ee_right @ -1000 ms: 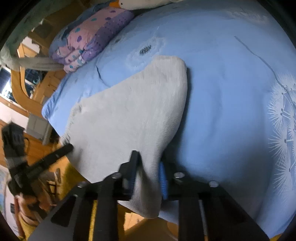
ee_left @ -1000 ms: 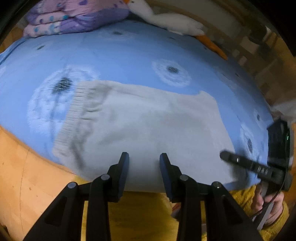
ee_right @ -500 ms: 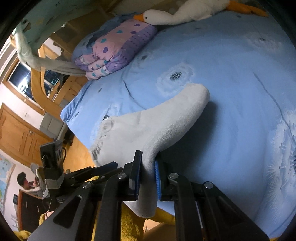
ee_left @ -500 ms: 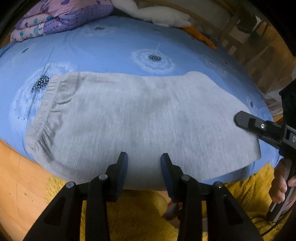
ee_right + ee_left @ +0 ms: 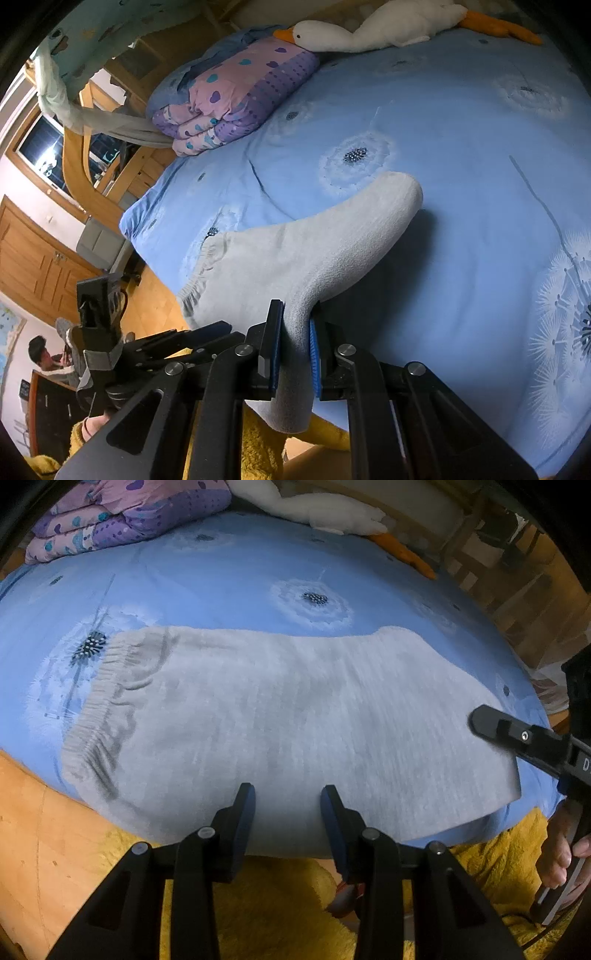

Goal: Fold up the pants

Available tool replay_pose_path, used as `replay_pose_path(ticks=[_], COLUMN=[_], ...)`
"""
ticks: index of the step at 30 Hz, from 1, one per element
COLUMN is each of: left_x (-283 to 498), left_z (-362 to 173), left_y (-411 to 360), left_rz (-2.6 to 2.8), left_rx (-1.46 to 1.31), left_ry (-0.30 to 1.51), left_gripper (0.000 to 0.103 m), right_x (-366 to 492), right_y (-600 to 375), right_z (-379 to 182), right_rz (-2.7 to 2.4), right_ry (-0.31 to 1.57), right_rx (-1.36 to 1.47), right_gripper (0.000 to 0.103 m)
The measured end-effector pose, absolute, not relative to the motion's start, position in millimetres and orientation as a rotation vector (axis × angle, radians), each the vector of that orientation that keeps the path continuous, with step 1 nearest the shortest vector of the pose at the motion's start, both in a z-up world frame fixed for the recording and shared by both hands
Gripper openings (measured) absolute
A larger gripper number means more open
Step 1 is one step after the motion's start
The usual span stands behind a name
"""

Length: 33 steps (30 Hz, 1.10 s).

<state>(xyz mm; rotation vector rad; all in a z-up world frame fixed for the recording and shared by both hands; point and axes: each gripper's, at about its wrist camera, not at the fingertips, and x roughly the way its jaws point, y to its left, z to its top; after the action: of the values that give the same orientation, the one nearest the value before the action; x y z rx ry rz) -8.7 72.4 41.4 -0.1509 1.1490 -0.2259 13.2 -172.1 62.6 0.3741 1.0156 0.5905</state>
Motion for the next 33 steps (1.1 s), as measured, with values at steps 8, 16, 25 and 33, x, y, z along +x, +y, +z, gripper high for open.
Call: replay_pose_path(ticks=[8,16,25,33], left_x=[-8,-6,-3,0], left_z=[53,59,72,82], left_y=[91,120,148,165], left_rz=[-0.162,-0.095,-0.045,-0.016], left_rx=[-0.153,-0.183,-0.192,-0.186], left_ry=[1.114,1.097,1.067,1.044], left_gripper=[0.039,0.039,0.039,0.039], right_x=[15,18,26,33], right_y=[-167,-158,-129,-94], right_z=[67,81,108,131], right_rz=[0.602,0.626,0.687,0.791], right_ry=[1.004,0.981,0.939,0.903], right_rx=[0.362,0.33,0.265,0.224], right_gripper=[0.012,0.012,0.011,0.01])
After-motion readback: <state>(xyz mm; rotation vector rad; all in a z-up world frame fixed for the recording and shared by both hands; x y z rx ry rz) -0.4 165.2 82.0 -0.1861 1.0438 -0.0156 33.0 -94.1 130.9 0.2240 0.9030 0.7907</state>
